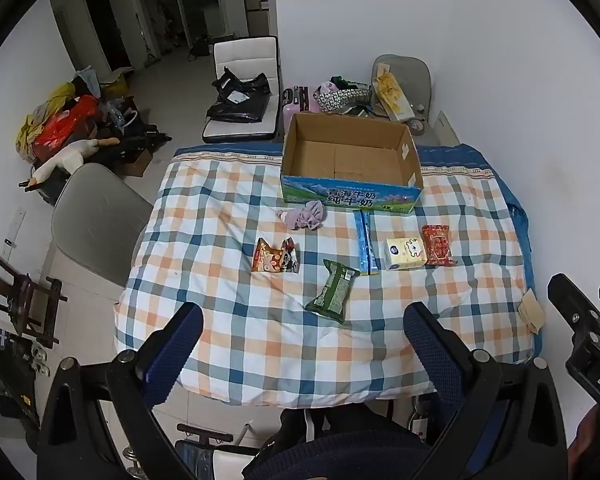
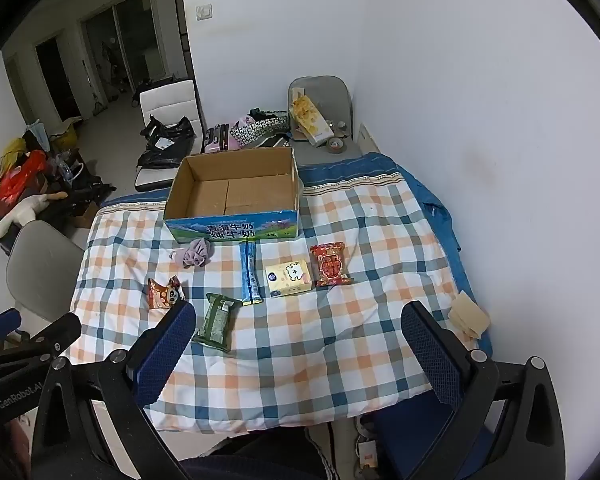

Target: Organize soft objects

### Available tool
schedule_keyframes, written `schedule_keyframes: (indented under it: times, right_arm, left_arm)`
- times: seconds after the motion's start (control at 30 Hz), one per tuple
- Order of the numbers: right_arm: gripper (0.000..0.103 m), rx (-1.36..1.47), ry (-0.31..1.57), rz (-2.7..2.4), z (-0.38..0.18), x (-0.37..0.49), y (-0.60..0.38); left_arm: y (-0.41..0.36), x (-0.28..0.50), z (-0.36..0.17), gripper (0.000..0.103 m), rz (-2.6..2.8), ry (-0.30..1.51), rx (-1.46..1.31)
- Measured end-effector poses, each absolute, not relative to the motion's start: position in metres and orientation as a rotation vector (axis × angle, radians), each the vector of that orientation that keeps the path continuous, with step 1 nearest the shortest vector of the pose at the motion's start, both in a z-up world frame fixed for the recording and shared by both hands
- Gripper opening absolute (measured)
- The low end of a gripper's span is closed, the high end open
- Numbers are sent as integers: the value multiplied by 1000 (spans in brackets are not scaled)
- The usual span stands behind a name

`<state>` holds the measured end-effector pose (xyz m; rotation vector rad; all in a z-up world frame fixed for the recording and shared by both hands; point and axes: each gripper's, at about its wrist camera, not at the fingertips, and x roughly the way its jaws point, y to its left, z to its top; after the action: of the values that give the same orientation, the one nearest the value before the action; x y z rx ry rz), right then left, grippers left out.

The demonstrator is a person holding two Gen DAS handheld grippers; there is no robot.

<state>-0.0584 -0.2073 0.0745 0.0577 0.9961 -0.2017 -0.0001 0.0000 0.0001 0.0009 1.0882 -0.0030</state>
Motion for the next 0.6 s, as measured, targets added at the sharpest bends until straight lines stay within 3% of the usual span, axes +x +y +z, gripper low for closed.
schedule_keyframes:
  times: [0.6]
  right_arm:
    - [103,63,987,-200,76,-59,-209]
  left_arm:
    - [-1,0,0,103,-6,1073,0]
